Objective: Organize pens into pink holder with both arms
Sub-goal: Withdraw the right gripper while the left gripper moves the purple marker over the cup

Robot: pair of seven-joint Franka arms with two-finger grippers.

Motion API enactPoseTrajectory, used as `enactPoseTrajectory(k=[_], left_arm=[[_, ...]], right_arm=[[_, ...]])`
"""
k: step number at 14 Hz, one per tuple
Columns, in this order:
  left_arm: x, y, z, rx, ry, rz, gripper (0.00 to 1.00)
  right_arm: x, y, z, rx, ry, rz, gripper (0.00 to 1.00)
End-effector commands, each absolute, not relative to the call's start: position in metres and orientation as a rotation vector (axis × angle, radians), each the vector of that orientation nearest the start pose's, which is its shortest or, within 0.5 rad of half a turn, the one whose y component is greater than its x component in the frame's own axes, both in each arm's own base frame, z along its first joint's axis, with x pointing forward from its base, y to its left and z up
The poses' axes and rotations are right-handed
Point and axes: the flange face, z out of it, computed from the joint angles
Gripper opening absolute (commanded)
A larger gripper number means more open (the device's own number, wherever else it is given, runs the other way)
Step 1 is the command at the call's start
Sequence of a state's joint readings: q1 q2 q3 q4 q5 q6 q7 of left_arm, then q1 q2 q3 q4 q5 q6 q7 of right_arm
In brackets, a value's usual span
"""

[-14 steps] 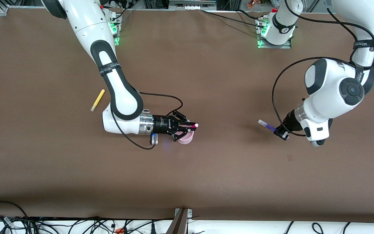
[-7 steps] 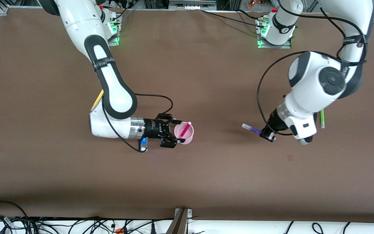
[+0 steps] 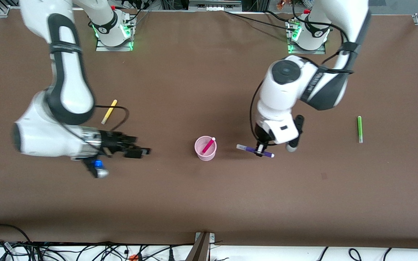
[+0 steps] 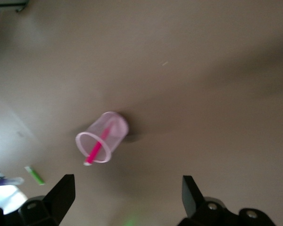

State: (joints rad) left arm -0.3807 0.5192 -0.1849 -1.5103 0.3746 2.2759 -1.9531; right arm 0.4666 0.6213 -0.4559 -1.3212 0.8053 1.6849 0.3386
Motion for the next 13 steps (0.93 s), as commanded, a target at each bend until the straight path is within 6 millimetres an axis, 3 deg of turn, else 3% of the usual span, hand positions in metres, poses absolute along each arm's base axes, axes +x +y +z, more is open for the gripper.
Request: enactPoseTrajectory(k=[1, 5, 7, 10, 13], left_arm=[[0.631, -0.392, 0.379, -2.642, -1.904, -0.646, 0.00], [0.611, -0.448, 0.350, -2.642, -1.827, -0.824, 0.00], [0.596, -0.473, 0.342, -2.655, -1.736, -0.930, 0.00], [0.571, -0.503, 0.316, -2.662, -1.605, -1.010, 0.00], [0.559, -0.514, 0.290, -2.634, -1.541, -1.072, 0.00]], right_arm=[[0.669, 0.116, 0.453, -2.778, 0.390, 0.276, 1.00], [0.614, 0.065, 0.529, -2.964, 0.237, 0.156, 1.00], [0.592, 0.059, 0.560, -3.050, 0.176, 0.098, 1.00], [0.575, 0.057, 0.581, -3.097, 0.154, 0.139, 1.00], [0.571, 0.053, 0.590, -3.092, 0.172, 0.146, 1.00]])
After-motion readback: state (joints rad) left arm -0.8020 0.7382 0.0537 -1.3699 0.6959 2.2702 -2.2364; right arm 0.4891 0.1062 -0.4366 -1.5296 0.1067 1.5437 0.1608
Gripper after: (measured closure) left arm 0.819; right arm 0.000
